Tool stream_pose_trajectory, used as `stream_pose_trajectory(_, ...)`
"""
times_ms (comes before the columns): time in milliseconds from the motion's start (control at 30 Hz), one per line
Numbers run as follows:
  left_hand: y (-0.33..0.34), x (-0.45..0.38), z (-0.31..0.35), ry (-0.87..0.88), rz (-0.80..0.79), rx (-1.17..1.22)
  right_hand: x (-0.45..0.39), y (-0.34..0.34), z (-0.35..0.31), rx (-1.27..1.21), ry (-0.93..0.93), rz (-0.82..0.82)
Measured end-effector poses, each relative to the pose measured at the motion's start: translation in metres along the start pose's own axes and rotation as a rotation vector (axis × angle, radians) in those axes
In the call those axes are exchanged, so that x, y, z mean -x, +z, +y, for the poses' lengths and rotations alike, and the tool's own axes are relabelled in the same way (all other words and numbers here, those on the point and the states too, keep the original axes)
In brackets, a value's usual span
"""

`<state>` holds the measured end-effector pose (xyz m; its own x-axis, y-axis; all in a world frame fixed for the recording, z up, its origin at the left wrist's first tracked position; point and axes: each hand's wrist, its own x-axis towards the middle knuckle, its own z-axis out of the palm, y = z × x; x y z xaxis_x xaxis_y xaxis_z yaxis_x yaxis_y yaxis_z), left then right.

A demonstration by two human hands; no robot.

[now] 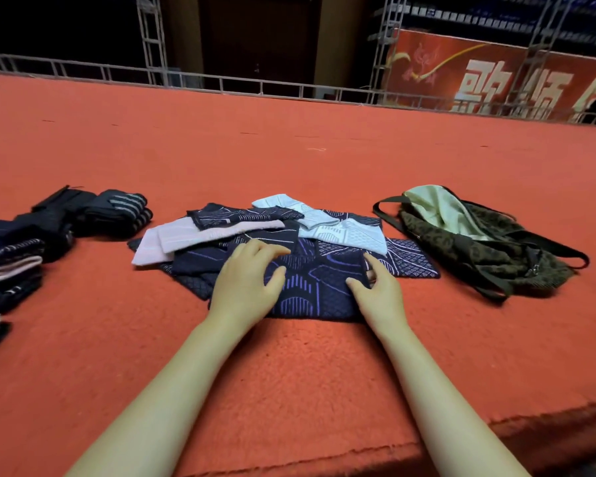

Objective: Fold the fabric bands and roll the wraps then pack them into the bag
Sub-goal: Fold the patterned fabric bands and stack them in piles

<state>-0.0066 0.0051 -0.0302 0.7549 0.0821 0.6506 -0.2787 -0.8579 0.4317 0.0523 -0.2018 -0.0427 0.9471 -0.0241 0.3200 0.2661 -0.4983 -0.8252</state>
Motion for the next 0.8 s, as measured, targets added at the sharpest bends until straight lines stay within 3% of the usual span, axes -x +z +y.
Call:
stream_pose_trajectory(133, 0.019, 0.007, -0.006, -0.146, -0.242, -0.078, -0.007, -0.004, 0.005, -0.201, 0.078, 0.153)
stream_pose_trajectory(267, 0.025, 0.006, -0.01, -0.255, -0.311, -0.087, -0.001, 0.002, -0.003, -0.433, 0.092, 0.099)
stream_pose_trajectory(367, 0.025, 0.002, -0.011, -0.286, -0.273, -0.03, 0.009, 0.014, -0.014, -0.349, -0.099, 0.017)
stream_pose_trajectory(533, 0.025, -0.001, -0.014, -0.328, -0.208, 0.077, 0.017, 0.03, -0.016, 0.022, -0.401, -0.228)
stream_pose_trajectory(800, 0.025, 0.0, -0.012, -0.341, -0.197, 0.09, 0.017, 0.03, -0.013, 0.061, -0.443, -0.302)
